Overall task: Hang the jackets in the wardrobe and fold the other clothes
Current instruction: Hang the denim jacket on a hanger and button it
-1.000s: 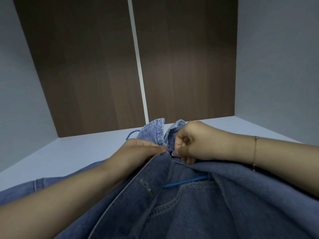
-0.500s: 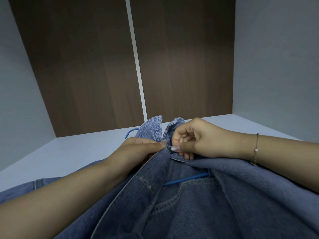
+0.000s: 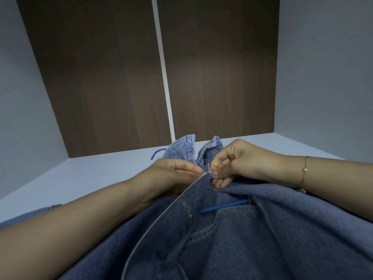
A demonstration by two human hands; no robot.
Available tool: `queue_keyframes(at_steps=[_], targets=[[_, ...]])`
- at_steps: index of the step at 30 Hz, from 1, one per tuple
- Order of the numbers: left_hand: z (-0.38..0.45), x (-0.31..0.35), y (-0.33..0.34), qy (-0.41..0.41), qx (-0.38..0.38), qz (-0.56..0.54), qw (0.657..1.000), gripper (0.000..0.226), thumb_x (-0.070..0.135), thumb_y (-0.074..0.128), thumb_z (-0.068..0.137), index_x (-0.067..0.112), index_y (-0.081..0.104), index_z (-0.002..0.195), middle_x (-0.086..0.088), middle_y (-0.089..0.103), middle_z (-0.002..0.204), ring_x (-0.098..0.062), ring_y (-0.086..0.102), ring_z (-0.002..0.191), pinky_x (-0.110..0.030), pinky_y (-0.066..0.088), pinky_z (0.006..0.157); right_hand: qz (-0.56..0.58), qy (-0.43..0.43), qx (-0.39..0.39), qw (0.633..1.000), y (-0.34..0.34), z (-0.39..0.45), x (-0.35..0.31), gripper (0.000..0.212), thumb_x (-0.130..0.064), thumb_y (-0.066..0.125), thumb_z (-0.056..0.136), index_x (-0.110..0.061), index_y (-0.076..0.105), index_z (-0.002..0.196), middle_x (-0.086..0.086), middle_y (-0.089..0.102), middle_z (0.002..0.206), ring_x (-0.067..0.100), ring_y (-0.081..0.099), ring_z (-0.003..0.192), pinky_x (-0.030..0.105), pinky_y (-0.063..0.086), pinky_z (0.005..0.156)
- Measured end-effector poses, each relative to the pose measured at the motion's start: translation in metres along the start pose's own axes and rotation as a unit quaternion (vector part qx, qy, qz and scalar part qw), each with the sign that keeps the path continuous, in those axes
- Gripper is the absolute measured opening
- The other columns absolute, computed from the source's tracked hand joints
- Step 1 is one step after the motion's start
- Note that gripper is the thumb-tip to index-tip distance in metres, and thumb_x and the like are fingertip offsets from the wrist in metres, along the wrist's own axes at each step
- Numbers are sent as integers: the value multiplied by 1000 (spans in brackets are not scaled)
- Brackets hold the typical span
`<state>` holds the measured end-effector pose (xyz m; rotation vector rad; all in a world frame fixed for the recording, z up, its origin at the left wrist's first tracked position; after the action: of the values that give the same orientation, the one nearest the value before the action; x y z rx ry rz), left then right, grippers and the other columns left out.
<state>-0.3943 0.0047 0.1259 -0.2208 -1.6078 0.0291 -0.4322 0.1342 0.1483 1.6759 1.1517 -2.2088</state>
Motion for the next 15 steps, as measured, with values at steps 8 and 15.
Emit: queue_keyframes(at_steps=[8, 15], targets=[[4, 26, 4, 205, 127, 343, 908, 13, 24, 84, 71, 19, 73, 73, 12, 59, 63, 5, 49, 50, -7, 39, 54, 86, 156, 38, 983, 3, -2, 5, 13, 2, 57, 88, 11, 66, 90, 22, 71, 77, 29, 72, 73, 29, 60, 75], [4, 27, 5, 218, 110, 360, 900, 20, 14, 83, 73, 28, 69, 68, 12, 58, 67, 5, 54, 52, -7, 44, 57, -16, 123, 76, 989, 4, -2, 0, 8, 0, 66, 82, -4, 60, 77, 10, 66, 57, 19, 68, 56, 25, 59, 65]])
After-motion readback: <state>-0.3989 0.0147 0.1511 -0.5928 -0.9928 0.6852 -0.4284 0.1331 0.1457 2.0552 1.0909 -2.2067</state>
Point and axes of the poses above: each hand's wrist, its own z-axis towards the middle knuckle, its own y-axis out of the palm, x = y × z, the point moved 8 cm from there along z, towards the middle knuckle
